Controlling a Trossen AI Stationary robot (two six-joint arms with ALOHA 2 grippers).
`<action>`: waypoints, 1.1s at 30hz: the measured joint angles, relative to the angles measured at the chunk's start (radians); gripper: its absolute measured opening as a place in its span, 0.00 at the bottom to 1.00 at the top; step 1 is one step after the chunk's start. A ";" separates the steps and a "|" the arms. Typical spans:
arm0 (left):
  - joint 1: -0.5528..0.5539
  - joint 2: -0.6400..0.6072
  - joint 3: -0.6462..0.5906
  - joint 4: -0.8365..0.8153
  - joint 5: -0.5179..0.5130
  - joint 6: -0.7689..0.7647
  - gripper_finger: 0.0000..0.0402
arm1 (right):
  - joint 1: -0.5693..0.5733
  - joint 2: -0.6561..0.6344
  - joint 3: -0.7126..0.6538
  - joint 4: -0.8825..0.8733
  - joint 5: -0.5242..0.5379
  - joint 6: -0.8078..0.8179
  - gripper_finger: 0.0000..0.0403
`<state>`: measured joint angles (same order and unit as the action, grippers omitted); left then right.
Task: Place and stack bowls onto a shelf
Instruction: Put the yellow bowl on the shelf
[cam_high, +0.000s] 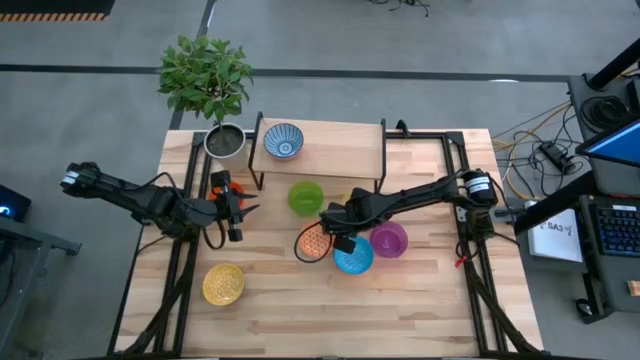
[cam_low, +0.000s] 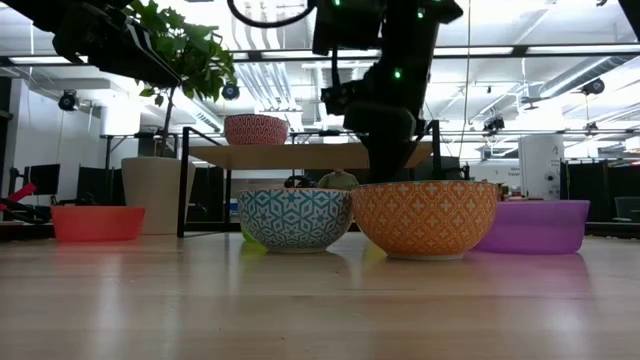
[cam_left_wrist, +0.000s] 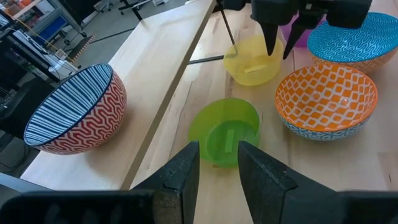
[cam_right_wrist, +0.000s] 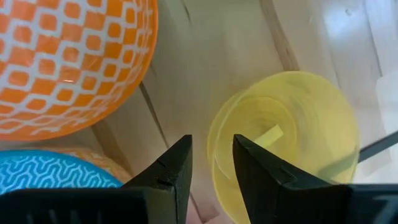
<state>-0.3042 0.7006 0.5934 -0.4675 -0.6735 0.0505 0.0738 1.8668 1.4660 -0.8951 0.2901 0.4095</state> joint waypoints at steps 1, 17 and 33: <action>0.000 0.000 0.000 0.000 0.000 0.000 0.23 | 0.000 0.000 -0.012 0.016 0.000 0.000 0.26; 0.000 0.000 0.000 0.000 0.000 0.000 0.23 | -0.011 0.000 -0.110 0.149 0.028 0.002 0.10; 0.000 0.000 0.000 0.001 0.000 0.008 0.23 | -0.011 -0.047 -0.056 0.123 0.017 -0.010 0.02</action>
<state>-0.3042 0.7010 0.5934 -0.4664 -0.6735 0.0586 0.0628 1.8196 1.4100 -0.7719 0.3071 0.3998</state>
